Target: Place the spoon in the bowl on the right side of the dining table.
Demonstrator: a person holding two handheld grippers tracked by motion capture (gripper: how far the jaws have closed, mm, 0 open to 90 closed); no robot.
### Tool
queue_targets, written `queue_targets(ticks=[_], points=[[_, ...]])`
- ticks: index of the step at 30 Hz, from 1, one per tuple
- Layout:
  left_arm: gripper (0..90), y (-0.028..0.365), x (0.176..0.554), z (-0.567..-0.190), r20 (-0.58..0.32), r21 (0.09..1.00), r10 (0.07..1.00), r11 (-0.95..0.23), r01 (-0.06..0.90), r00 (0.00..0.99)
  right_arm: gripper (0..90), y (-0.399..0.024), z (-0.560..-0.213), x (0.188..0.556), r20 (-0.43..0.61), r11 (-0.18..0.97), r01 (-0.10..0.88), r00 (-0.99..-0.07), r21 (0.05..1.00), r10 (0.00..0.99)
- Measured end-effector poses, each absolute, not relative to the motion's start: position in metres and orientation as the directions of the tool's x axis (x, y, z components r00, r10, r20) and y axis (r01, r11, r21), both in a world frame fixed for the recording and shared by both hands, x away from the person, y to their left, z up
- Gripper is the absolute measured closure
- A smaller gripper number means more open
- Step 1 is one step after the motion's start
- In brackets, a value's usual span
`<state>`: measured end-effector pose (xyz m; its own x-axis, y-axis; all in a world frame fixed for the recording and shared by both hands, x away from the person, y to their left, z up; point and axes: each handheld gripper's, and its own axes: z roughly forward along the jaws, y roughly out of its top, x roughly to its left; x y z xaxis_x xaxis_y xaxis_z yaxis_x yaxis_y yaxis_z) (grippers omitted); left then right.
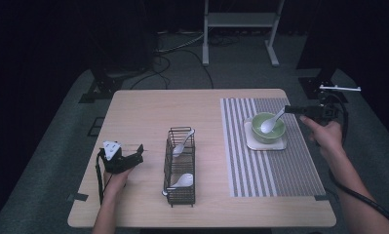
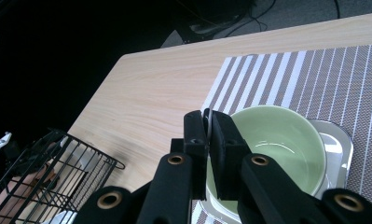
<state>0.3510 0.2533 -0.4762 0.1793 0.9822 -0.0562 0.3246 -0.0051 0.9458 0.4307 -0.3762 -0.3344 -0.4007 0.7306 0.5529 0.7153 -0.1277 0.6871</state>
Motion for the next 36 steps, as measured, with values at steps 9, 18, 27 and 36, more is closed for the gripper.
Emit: queue_targets(ticks=[9,18,27,36], points=[[0.0,0.253,0.351,-0.476,-0.052,0.946,0.982,-0.009,0.325,0.180,85.2,-0.378,-0.340,0.433,0.551,-0.133,0.719,-0.386,0.683,0.740],[0.0,0.253,0.351,-0.476,-0.053,0.946,0.982,-0.009,0.324,0.180,85.2,-0.377,-0.346,0.436,0.545,-0.128,0.725,-0.376,0.677,0.749],[0.0,0.253,0.351,-0.476,-0.052,0.946,0.982,-0.010,0.325,0.181,85.2,-0.374,-0.351,0.440,0.543,-0.128,0.729,-0.368,0.672,0.755],[0.0,0.253,0.351,-0.476,-0.053,0.946,0.982,-0.008,0.324,0.181,85.2,-0.368,-0.355,0.444,0.536,-0.118,0.736,-0.364,0.667,0.762]])
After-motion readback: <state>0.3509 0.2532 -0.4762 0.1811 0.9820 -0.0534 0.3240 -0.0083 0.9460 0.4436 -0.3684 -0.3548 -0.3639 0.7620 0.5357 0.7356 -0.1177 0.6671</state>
